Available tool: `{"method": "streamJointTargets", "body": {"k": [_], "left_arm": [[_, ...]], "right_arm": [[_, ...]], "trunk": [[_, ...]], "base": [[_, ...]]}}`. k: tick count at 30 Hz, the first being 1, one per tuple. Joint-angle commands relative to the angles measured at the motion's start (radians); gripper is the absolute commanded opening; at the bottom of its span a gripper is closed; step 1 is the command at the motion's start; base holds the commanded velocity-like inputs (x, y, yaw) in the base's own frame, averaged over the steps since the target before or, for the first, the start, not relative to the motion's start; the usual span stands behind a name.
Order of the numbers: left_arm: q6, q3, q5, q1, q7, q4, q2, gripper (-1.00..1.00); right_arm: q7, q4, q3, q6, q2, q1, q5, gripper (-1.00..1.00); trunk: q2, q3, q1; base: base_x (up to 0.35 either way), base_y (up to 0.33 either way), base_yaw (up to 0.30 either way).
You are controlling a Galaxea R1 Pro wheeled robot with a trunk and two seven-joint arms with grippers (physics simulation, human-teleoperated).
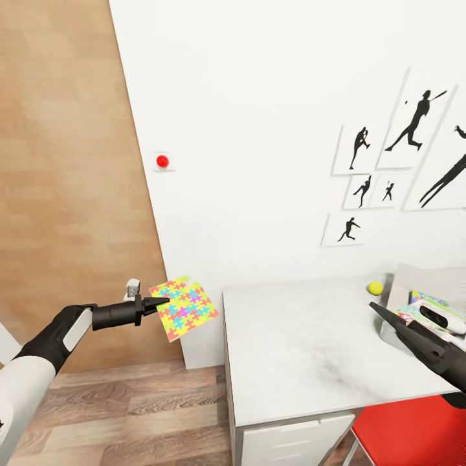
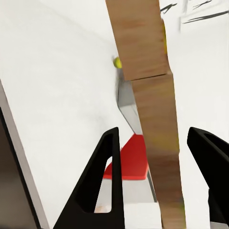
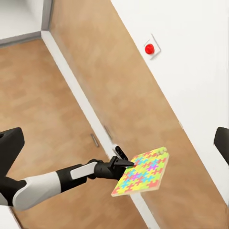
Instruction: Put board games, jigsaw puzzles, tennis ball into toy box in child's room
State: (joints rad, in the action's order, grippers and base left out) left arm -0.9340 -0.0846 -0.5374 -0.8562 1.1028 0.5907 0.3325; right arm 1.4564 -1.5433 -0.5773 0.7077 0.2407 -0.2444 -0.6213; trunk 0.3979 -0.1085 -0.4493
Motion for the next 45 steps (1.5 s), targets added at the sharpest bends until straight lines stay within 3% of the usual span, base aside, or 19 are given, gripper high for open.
{"method": "streamJointTargets", "body": {"k": [1, 12, 36, 45], "left_arm": [[-0.004, -0.004, -0.004, -0.001, 0.002, 0.0, 0.001, -1.0], [-0.004, -0.004, -0.004, -0.001, 0.002, 0.0, 0.009, -1.0], [-0.003, -0.003, -0.004, 0.001, 0.004, 0.0, 0.024, -1.0], [-0.001, 0.001, -0.004, 0.002, 0.051, 0.0, 0.014, -1.0]], "right_arm": [[0.002, 0.002, -0.004, 0.01, 0.0, -0.001, -0.002, 1.0], [0.002, 0.006, -0.01, 0.009, 0.0, -0.001, -0.003, 1.0], [0.001, 0.026, -0.012, 0.008, 0.0, -0.001, -0.004, 1.0], [-0.006, 0.042, -0.05, 0.014, 0.0, -0.001, -0.004, 1.0]], "trunk": [[0.002, -0.001, -0.001], [0.002, 0.017, -0.001], [0.002, 0.054, -0.001], [0.002, 0.068, -0.001]], "base": [[-0.007, 0.0, -0.14], [-0.156, 0.0, -0.157], [-0.007, 0.0, -0.167], [0.0, 0.0, -0.169]]}}
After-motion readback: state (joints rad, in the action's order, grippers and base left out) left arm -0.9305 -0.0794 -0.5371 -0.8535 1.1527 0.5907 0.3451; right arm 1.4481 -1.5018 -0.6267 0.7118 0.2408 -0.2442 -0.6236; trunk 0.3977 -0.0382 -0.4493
